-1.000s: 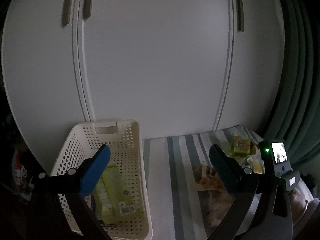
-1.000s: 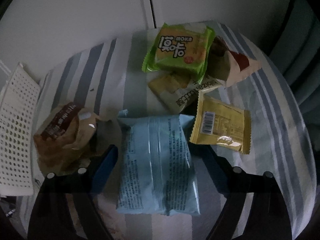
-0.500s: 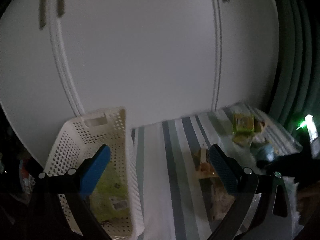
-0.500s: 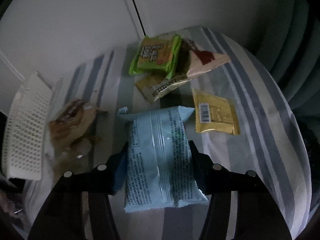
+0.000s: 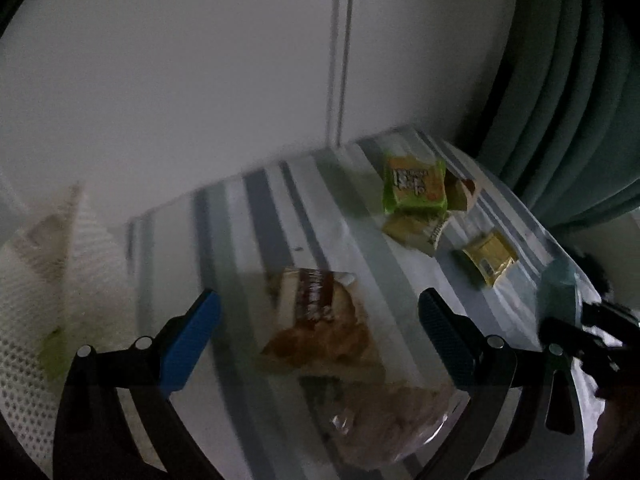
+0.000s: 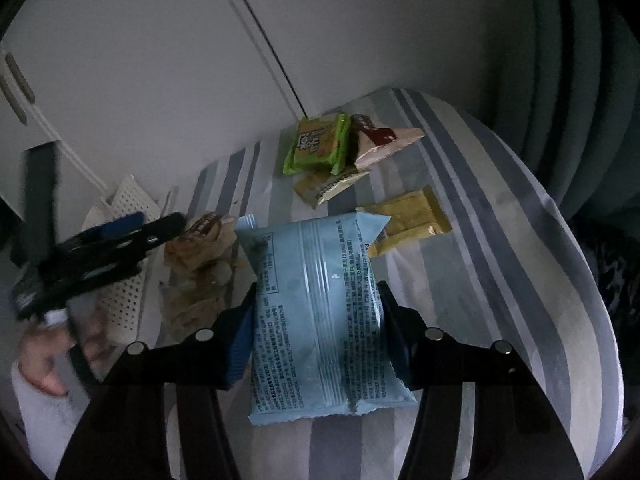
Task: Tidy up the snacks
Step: 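Put the brown-labelled pastry in the basket with the left gripper while the right holds the blue bag, then lower the light-blue bag into the basket and open the right gripper, then move the left gripper back over the clear cookie bag on the table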
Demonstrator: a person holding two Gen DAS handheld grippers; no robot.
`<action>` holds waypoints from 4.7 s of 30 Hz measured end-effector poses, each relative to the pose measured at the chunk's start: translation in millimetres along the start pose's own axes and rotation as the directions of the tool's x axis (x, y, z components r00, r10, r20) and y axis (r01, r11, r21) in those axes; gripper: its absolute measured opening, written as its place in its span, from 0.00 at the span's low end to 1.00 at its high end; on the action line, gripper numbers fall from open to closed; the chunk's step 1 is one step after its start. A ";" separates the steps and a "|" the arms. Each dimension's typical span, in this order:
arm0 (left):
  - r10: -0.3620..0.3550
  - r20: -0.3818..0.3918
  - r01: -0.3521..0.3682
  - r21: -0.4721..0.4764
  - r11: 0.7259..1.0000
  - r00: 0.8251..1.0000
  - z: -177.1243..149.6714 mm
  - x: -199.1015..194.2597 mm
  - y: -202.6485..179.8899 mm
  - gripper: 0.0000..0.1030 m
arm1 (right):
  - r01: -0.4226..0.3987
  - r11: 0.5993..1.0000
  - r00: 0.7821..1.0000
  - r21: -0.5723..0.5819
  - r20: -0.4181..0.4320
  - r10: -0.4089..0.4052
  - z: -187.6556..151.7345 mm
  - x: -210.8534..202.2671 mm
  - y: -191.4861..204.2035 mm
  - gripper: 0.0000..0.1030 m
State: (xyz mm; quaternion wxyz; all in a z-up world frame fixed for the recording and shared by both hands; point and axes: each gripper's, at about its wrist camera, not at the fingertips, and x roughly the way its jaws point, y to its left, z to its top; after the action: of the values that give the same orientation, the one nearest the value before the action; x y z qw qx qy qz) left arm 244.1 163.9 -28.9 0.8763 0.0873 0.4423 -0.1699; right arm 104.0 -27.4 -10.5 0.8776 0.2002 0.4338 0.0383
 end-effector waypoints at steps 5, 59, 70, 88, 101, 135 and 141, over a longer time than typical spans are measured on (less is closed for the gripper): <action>0.022 -0.115 -0.023 -0.006 1.000 0.993 6.7 39.8 5.3 0.97 | -0.029 0.999 1.000 0.035 0.012 0.028 -1.8 -2.4 -13.1 0.54; 0.229 0.140 -0.151 -0.422 0.894 0.963 -30.7 -100.9 178.9 0.62 | -0.092 0.995 0.996 -0.034 0.016 0.092 -1.1 -2.8 37.3 0.55; 0.288 0.166 -0.151 -0.557 0.816 0.943 -58.2 -112.4 209.1 0.97 | -0.081 0.992 0.997 -0.098 -0.020 0.079 -3.3 6.1 67.0 0.55; 0.479 0.255 -0.238 -0.621 0.747 0.840 -89.0 -170.1 217.1 0.97 | -0.232 0.916 0.972 -0.328 -0.046 0.230 40.7 33.6 231.0 0.55; 0.557 0.219 -0.267 -0.702 0.660 0.801 -111.6 -179.2 249.7 0.97 | -0.296 0.872 0.955 -0.390 -0.144 0.260 52.0 132.9 345.1 0.55; 0.420 0.401 -0.199 -0.486 0.851 0.814 -60.4 -176.5 146.1 0.97 | -0.115 0.949 0.993 -0.295 -0.029 0.111 66.5 84.8 211.6 0.70; 0.292 0.430 -0.116 -0.389 0.914 0.855 -46.2 -166.9 112.0 0.97 | -0.026 0.972 0.999 -0.235 -0.026 0.021 55.8 65.6 152.9 0.70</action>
State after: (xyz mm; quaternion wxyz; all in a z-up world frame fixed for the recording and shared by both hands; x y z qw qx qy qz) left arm 159.7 318.5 78.3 0.9725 -0.0671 0.2227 -0.0096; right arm 204.3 110.9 29.6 0.8896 0.0995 0.4339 0.1020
